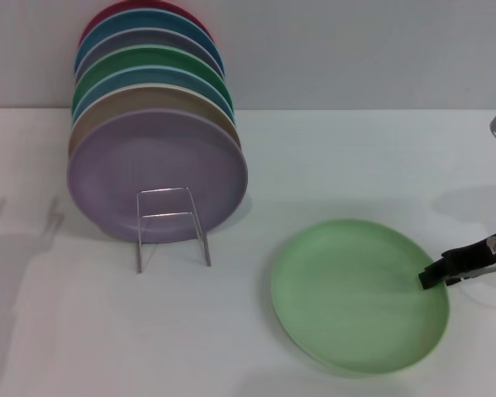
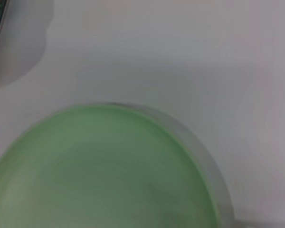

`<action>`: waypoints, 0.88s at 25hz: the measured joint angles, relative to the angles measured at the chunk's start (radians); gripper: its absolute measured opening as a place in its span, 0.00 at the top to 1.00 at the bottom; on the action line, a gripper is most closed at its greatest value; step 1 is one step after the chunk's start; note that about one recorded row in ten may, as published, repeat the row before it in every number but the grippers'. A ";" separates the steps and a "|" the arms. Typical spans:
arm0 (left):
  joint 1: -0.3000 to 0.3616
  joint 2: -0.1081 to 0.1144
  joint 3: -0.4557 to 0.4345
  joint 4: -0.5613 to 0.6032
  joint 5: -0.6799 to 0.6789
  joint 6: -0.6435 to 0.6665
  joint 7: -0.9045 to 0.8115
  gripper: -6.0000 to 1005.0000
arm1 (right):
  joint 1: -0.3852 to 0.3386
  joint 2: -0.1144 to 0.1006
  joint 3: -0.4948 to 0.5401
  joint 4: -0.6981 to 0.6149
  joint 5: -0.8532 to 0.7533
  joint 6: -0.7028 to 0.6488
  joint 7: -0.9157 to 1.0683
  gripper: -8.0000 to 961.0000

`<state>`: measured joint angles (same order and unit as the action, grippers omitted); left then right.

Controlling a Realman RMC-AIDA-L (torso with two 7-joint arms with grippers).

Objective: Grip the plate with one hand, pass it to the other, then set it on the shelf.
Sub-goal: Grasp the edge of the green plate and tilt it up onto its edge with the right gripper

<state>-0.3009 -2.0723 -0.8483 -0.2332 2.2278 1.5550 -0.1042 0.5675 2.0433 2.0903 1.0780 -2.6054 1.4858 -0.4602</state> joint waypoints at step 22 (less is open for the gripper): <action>0.003 0.000 0.000 0.006 -0.001 0.000 0.000 0.19 | 0.012 -0.001 0.000 -0.016 -0.003 -0.004 0.000 0.86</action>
<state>-0.2976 -2.0724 -0.8482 -0.2276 2.2273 1.5555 -0.1042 0.5799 2.0421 2.0908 1.0617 -2.6087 1.4816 -0.4599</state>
